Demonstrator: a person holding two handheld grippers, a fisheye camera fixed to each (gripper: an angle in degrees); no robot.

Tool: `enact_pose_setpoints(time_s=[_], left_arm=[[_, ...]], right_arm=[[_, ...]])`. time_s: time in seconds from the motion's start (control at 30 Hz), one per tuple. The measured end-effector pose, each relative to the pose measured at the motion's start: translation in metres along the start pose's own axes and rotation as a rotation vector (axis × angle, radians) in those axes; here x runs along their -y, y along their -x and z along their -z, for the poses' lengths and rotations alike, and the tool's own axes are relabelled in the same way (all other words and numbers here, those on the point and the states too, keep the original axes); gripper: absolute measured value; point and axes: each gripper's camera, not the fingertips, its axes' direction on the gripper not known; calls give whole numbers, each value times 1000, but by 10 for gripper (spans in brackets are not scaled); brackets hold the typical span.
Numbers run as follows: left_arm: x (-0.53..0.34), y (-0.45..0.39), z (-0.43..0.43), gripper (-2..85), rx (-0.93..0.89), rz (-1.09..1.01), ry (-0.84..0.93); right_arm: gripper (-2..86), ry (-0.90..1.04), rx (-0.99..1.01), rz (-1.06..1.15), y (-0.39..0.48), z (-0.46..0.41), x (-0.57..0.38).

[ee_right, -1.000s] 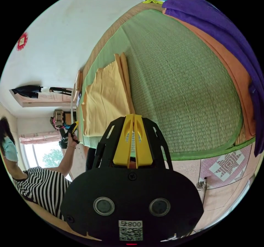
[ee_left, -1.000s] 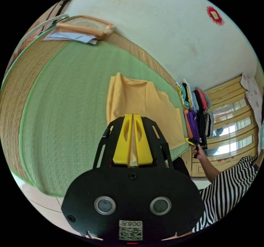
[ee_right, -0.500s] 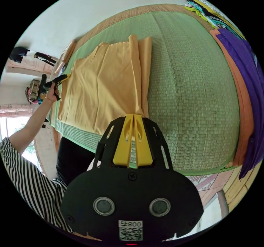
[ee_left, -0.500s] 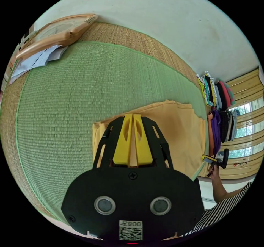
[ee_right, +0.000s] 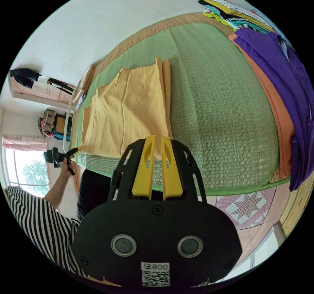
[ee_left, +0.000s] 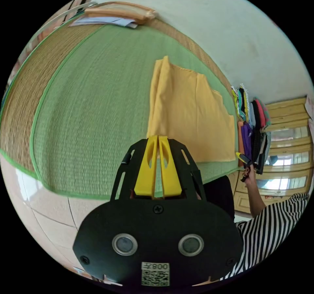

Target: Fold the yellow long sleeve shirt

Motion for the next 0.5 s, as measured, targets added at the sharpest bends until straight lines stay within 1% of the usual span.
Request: enact_pose_setpoints(time_s=[0.07, 0.13, 0.2, 0.23, 0.43, 0.5], left_arm=[[-17, -7, -2, 2, -30, 51, -34], [-23, -17, -3, 2, -33, 54, -68], [-22, -29, -13, 2, 24, 38, -27], [-21, -36, -22, 2, 57, 46, 27], [-30, -65, -39, 2, 13, 94, 46], [-34, -75, -42, 2, 38, 101, 47]], right_arm=[[64, 8, 45, -36, -11, -2, -8], [66, 9, 47, -45, -17, -4, -14], [63, 38, 17, -57, -25, -13, -18], [58, 54, 36, -66, -31, -20, -20], [22, 40, 122, -96, -56, -25, -32], [16, 51, 131, -98, -62, -29, -36]])
